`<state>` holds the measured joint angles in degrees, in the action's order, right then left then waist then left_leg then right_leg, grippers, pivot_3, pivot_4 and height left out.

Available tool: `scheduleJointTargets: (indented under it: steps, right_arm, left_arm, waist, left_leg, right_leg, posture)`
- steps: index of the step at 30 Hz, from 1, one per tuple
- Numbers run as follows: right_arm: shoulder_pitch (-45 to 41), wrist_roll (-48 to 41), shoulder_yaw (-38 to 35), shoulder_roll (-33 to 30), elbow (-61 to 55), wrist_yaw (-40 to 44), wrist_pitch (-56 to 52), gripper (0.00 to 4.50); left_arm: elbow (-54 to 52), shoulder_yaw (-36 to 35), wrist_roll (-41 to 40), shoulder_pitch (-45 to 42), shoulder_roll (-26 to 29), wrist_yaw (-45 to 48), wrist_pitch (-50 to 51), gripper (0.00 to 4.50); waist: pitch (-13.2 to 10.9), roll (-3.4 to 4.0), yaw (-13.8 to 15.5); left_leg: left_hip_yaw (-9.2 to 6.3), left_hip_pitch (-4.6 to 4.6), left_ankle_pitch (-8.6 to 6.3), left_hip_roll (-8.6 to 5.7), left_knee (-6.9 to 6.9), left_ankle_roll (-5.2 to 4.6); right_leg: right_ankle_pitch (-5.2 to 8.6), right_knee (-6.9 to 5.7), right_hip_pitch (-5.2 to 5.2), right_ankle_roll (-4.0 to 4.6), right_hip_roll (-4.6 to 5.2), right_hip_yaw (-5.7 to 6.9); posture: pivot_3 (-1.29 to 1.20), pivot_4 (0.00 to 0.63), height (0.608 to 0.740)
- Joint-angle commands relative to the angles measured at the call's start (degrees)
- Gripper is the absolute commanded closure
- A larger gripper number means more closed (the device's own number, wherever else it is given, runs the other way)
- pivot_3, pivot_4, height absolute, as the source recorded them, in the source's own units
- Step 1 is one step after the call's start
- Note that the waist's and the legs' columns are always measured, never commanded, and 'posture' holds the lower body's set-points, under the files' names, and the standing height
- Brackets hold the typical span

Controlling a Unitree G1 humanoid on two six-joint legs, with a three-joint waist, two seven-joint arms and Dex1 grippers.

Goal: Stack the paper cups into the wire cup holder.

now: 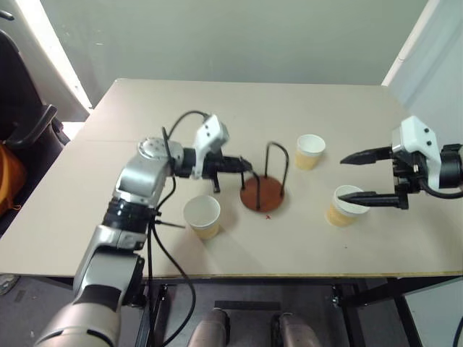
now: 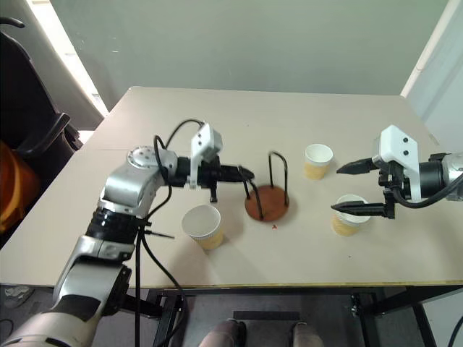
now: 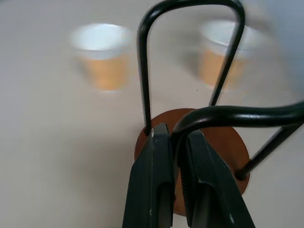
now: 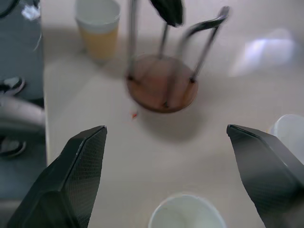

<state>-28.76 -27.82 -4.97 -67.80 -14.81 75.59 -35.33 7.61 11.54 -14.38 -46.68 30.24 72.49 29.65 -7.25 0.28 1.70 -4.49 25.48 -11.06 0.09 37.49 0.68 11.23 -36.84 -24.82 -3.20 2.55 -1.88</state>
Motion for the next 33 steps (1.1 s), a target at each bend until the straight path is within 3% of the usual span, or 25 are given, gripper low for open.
scheduleJointTargets:
  steps: [1,3,14,25,33]
  right_arm:
    - [1.2,1.1,0.2,-1.2,-2.3,0.0,0.9,0.29]
    - [2.3,0.6,-0.1,-1.3,-3.8,0.1,0.4,0.29]
    - [4.4,1.2,-0.6,-2.6,-4.8,-0.5,0.0,0.29]
    - [5.6,2.4,-0.6,-3.1,-5.0,-2.0,0.3,0.29]
    - [6.5,2.7,-0.8,-3.5,-4.7,-1.9,0.5,0.29]
  left_arm:
    - [-5.6,1.5,-0.3,2.1,0.2,0.5,-2.5,4.43]
    - [-5.5,2.3,0.6,2.7,-0.5,-0.9,-3.8,4.43]
    - [3.1,3.4,3.1,0.7,-4.5,-2.5,-12.8,4.43]
    - [11.3,5.5,7.4,-1.5,-6.6,-3.4,-20.3,4.43]
    - [10.9,5.3,6.9,-2.7,-7.5,-1.5,-18.8,1.96]
  waist:
    - [0.0,0.00,0.0]
    - [0.0,0.00,0.0]
    - [0.0,0.01,-0.1]
    - [0.0,0.01,0.0]
    - [0.0,0.01,-0.1]
  left_leg:
    - [-0.01,0.00,-0.08,0.02,0.06,-0.12]
    - [-0.01,0.00,-0.40,0.04,0.19,-0.67]
    - [-0.03,-0.41,-0.62,-0.04,0.50,-0.89]
    - [-0.02,-0.40,-0.71,-0.13,0.50,-0.92]
    - [0.00,-0.36,-0.75,-0.24,0.50,-0.98]
  right_leg:
    - [0.00,-0.01,0.02,0.00,0.01,0.00]
    - [-0.03,-0.07,0.03,-0.03,0.03,0.01]
    - [0.14,0.10,0.67,0.27,0.16,0.00]
    - [0.05,0.11,0.71,-0.13,0.24,0.01]
    - [0.17,0.20,0.74,-0.33,0.36,0.01]
  posture:
    - [0.00,0.150,0.740]
    - [0.00,0.150,0.740]
    - [0.00,0.150,0.740]
    - [0.00,0.150,0.740]
    - [0.00,0.150,0.740]
